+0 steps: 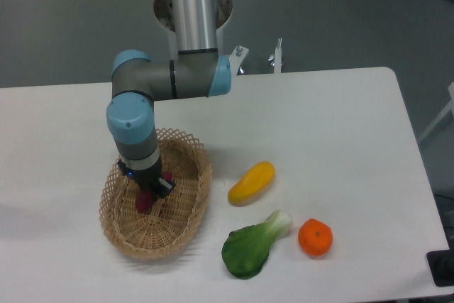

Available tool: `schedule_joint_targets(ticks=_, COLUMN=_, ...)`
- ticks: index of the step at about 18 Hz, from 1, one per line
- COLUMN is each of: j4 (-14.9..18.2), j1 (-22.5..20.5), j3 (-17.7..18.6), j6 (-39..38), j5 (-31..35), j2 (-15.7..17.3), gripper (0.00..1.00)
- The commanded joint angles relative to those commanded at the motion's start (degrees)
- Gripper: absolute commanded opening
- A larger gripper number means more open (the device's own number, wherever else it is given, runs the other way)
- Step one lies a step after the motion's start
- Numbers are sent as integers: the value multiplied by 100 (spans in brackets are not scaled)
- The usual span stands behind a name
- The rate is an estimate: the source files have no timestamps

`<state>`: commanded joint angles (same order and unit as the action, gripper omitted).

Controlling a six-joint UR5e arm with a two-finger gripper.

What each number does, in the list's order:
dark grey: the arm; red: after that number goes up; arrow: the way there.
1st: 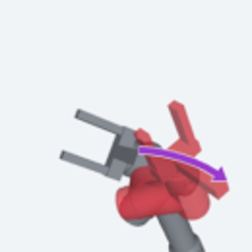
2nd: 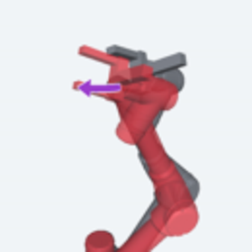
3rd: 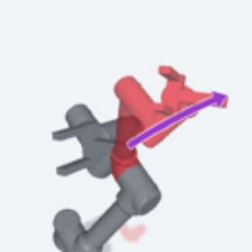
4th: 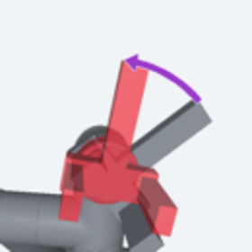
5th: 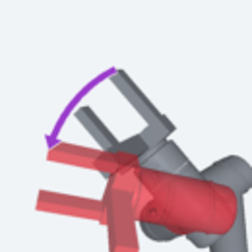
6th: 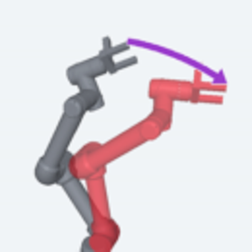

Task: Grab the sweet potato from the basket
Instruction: 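Lift the sweet potato out of the basket and carry it aside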

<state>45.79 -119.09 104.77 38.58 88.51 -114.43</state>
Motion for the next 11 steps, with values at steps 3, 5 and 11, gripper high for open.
schedule_joint_targets(ticks=3, j4=0, j1=-9, j3=-18, j6=0, j5=0, j2=9, gripper=32)
schedule_joint_targets(ticks=5, j4=0, j1=-9, j3=-35, j6=9, j5=0, j2=35, gripper=32)
schedule_joint_targets(ticks=11, j4=9, j1=-96, j3=-149, j6=114, j5=0, j2=202, gripper=30)
